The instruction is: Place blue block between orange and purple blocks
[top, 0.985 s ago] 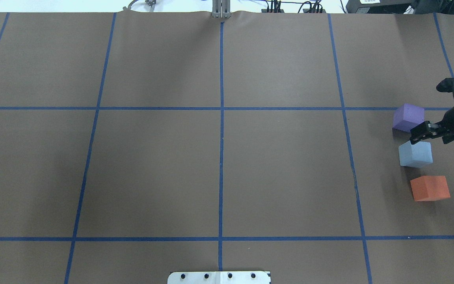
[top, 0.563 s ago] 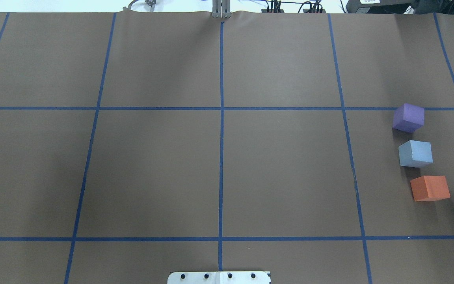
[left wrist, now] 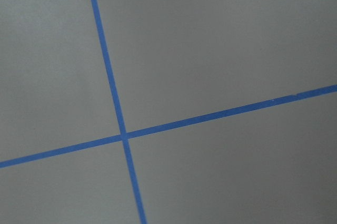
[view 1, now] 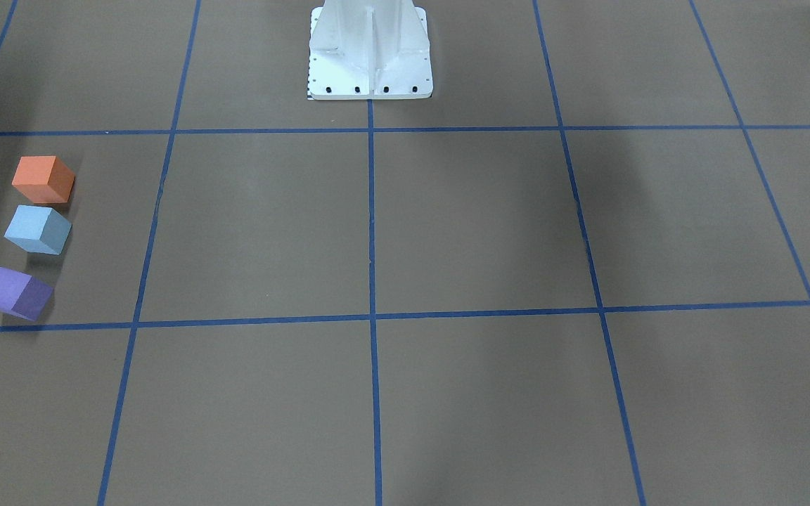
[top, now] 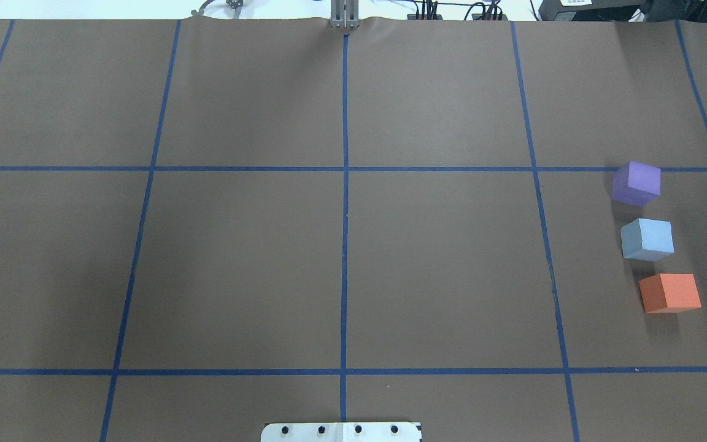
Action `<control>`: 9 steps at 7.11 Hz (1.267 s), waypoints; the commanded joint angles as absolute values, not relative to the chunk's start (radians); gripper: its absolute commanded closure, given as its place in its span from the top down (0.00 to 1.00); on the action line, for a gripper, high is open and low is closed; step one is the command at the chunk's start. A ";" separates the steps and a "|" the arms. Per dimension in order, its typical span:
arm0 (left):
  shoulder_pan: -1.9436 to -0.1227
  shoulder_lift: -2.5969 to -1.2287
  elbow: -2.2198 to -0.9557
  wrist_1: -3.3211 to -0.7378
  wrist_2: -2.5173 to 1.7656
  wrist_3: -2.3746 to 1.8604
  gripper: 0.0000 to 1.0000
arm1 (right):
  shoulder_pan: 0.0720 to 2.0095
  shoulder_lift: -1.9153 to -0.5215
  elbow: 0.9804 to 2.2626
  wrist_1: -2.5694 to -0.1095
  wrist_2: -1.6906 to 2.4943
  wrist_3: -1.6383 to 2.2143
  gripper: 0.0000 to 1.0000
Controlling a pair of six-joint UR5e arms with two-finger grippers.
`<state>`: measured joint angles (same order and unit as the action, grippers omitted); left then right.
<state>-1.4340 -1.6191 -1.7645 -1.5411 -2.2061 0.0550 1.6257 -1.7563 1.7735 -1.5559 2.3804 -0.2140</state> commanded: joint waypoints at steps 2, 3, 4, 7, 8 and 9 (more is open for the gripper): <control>-1.587 -1.520 -1.701 -1.546 -2.291 0.349 1.00 | 1.655 -1.720 1.764 -1.592 2.384 -0.245 1.00; -1.588 -1.469 -1.684 -1.552 -2.295 0.354 1.00 | 1.625 -1.717 1.737 -1.582 2.381 -0.247 1.00; -1.588 -1.480 -1.666 -1.554 -2.295 0.351 1.00 | 1.614 -1.627 1.639 -1.566 2.376 -0.239 1.00; -1.588 -1.485 -1.666 -1.560 -2.295 0.341 1.00 | 1.608 -1.531 1.519 -1.566 2.385 -0.198 1.00; -1.588 -1.483 -1.666 -1.560 -2.299 0.341 1.00 | 1.606 -1.529 1.517 -1.566 2.385 -0.198 1.00; -1.589 -1.486 -1.680 -1.560 -2.298 0.281 1.00 | 1.606 -1.529 1.517 -1.566 2.385 -0.180 1.00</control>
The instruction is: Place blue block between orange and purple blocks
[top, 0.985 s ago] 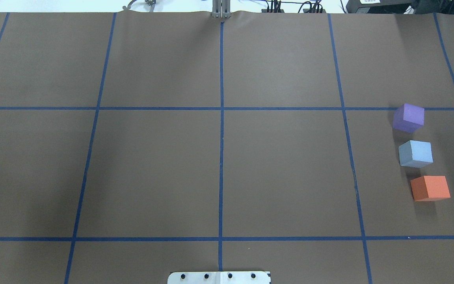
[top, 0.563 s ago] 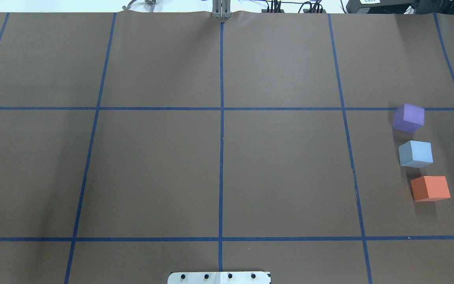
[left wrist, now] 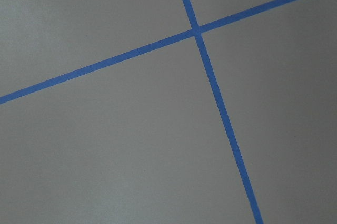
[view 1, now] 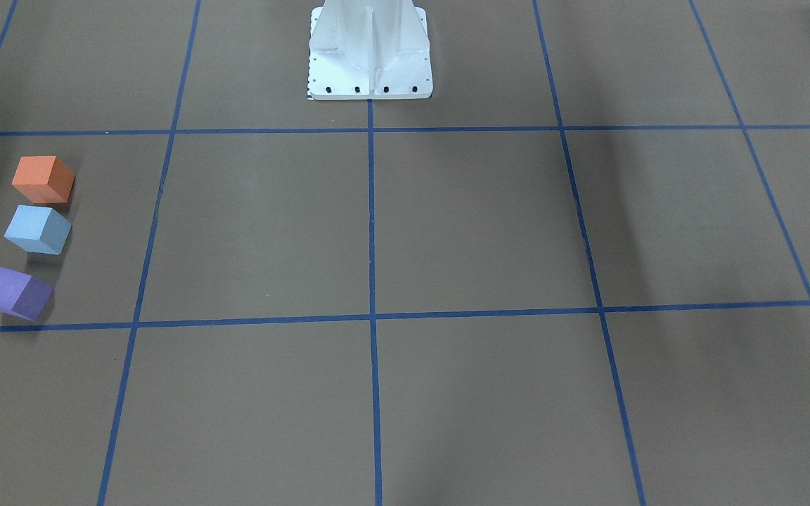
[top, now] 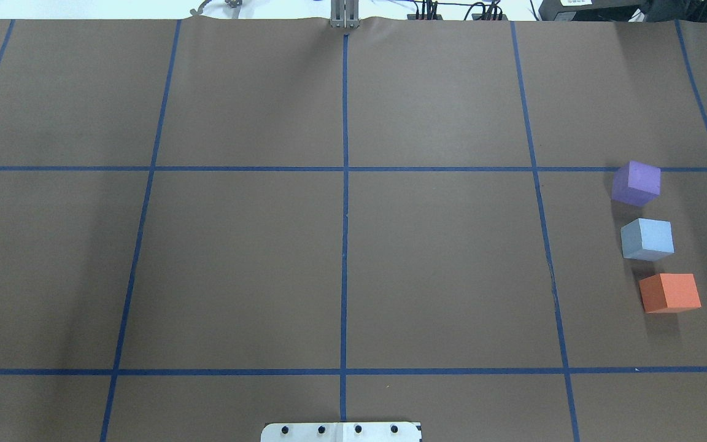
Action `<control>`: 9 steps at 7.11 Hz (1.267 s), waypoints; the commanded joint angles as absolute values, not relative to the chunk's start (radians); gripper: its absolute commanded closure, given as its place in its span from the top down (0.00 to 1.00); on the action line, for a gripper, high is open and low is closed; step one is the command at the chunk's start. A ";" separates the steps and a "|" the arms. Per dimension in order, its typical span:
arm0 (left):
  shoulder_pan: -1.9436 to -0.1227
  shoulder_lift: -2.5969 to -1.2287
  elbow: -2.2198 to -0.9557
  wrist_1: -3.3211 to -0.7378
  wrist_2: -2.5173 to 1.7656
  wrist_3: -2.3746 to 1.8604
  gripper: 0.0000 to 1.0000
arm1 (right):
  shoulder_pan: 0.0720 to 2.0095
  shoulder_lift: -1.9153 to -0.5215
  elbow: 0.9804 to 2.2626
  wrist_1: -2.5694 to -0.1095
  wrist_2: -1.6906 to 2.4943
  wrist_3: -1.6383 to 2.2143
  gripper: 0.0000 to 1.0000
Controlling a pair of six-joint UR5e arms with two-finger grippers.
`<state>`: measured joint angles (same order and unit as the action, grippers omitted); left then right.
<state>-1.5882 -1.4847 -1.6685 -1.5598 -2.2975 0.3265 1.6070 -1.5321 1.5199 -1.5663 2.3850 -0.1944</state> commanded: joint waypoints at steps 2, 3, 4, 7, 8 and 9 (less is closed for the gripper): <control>-1.588 -1.493 -1.703 -1.560 -2.295 0.163 1.00 | 1.606 -1.525 1.525 -1.566 2.387 -0.135 1.00; -1.588 -1.493 -1.698 -1.562 -2.295 0.166 1.00 | 1.606 -1.523 1.525 -1.563 2.385 -0.135 1.00; -1.588 -1.493 -1.698 -1.562 -2.295 0.169 1.00 | 1.606 -1.525 1.528 -1.563 2.385 -0.133 1.00; -1.588 -1.494 -1.700 -1.562 -2.293 0.167 1.00 | 1.612 -1.583 1.564 -1.551 2.385 -0.135 1.00; -1.588 -1.494 -1.695 -1.575 -2.293 0.167 1.00 | 1.612 -1.627 1.595 -1.551 2.387 -0.133 1.00; -1.588 -1.494 -1.692 -1.580 -2.293 0.166 1.00 | 1.614 -1.638 1.612 -1.551 2.387 -0.132 1.00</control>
